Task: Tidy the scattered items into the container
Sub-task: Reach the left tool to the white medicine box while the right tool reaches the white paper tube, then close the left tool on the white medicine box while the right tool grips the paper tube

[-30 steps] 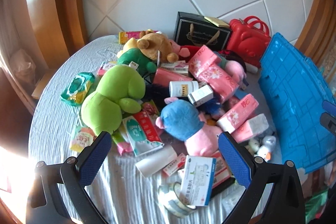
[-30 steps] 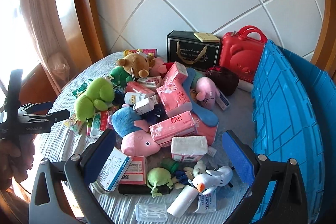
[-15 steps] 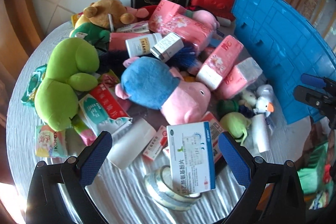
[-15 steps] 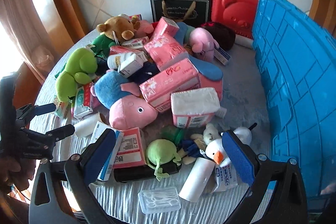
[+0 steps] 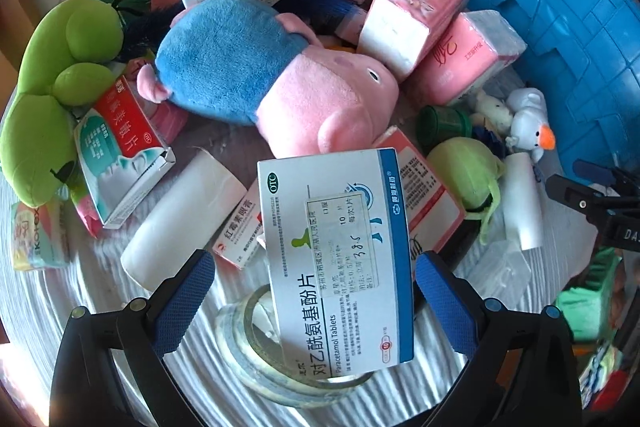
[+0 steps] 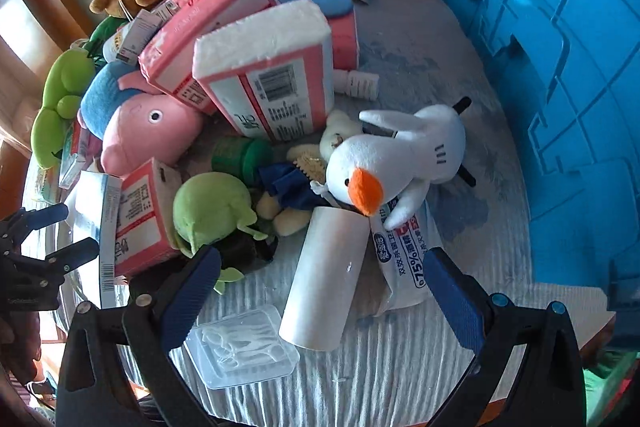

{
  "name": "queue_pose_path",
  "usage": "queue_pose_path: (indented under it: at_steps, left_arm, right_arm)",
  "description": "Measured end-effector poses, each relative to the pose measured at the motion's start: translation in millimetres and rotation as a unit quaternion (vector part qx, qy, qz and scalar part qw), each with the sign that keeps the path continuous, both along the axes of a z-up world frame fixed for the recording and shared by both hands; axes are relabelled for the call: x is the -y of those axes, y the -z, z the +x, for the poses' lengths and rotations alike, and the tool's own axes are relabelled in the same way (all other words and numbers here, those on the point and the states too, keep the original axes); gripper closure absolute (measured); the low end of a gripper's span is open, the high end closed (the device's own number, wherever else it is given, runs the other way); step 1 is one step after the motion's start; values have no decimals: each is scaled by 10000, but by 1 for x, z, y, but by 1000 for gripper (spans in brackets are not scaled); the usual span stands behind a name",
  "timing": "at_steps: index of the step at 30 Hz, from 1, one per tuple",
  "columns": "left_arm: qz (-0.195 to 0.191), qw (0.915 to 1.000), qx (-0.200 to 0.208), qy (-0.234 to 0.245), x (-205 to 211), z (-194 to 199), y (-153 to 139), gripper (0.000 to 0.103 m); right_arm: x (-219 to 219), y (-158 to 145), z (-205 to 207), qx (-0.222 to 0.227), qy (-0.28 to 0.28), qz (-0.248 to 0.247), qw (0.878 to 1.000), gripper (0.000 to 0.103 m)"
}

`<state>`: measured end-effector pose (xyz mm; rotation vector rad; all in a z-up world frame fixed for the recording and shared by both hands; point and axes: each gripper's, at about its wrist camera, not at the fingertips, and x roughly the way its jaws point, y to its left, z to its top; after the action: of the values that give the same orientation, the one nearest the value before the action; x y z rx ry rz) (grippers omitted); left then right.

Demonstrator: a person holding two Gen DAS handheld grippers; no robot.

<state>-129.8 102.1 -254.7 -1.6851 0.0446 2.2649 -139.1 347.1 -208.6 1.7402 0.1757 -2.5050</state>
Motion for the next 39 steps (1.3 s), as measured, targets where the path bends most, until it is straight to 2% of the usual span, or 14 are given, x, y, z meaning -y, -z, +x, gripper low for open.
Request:
queue_pose_path:
  at_steps: [7,9,11,13,16,18,20,22,33,35,39]
  left_arm:
    - [-47,9999,158,-3,-8,-3,9,4]
    - [-10,9998,212,28,-10,-5,10,12]
    - [24,9995,312,89,-13,-5,12,24]
    - [-2,9995,294,127,-15,-4,10,27]
    - [16,9995,295,137,-14,-2,9,28]
    - [49,9995,298,121,-13,-1,8,29]
    - [67,9995,277,108,-12,1,6,29]
    - [78,9996,254,108,-11,3,5,29]
    - [51,9995,296,126,-8,13,10,29]
    - [51,9995,284,150,-8,15,8,29]
    - [165,9997,177,96,-4,18,0,29]
  right_arm:
    - [-3,35,1,334,77,12,9994,1]
    - [-4,41,1,398,128,1,9991,1]
    - [-4,43,1,405,143,5,9991,1]
    - [-5,43,2,403,182,10,9990,2]
    - [-7,44,2,439,279,94,9986,14]
    - [-6,45,3,511,277,284,9979,32]
    - [-3,44,5,547,268,317,9976,39]
    - [1,43,7,568,219,369,9975,51]
    - [10,48,9,662,70,562,9962,52]
    - [11,44,10,628,50,488,9968,59]
    - [15,27,18,490,-33,323,9983,59]
